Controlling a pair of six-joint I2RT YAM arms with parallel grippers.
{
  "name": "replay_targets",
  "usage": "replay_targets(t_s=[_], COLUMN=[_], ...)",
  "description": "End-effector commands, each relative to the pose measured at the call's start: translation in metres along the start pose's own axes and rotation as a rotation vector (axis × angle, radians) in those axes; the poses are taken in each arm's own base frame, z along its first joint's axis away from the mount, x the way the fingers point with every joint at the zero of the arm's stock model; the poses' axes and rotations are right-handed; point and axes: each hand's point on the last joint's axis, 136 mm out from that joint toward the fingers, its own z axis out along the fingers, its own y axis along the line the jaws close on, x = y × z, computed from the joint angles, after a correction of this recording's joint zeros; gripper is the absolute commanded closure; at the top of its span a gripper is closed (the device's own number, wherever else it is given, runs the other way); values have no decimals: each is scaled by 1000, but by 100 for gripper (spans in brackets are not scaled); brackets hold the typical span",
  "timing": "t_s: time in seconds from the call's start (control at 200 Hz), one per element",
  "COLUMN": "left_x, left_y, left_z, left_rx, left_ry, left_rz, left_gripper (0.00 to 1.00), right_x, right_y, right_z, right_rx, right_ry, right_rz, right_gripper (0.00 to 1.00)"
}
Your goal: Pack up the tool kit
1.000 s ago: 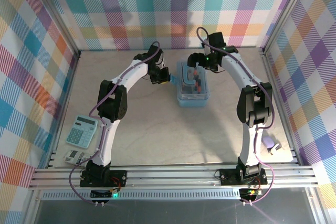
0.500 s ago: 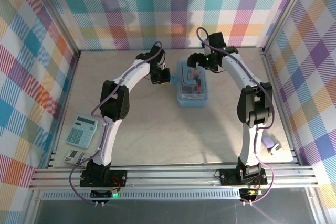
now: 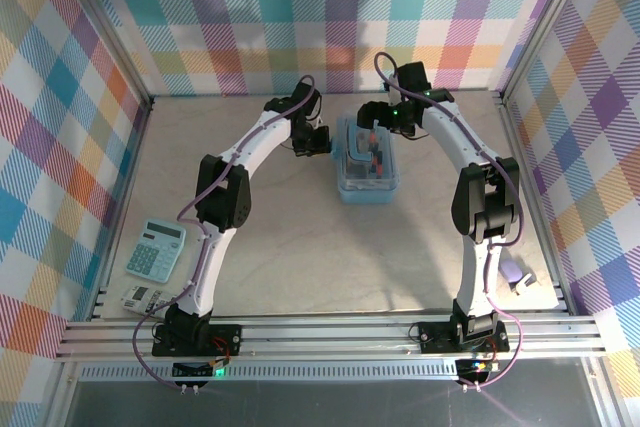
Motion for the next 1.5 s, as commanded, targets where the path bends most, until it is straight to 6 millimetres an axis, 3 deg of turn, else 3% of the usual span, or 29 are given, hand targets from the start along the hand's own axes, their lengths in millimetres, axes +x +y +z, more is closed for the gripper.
replay_targets(t_s=[0.0,0.315,0.86,1.495], left_x=[12,14,26,36], left_y=[-1,-10,5,8], left_z=[7,9,26,43], left_rx=[-38,-29,-208,-216], left_ry=[39,38,68,103], left_rz=[30,41,136,143], left_gripper=[90,90,90,90], right_x=[52,55,56,60], right_y=[0,1,0,1], right_z=[30,32,32,34], right_rx=[-21,-24,-25,-25], right_ry=[182,191,197,211], right_rz=[25,24,27,26], right_gripper=[5,5,5,5])
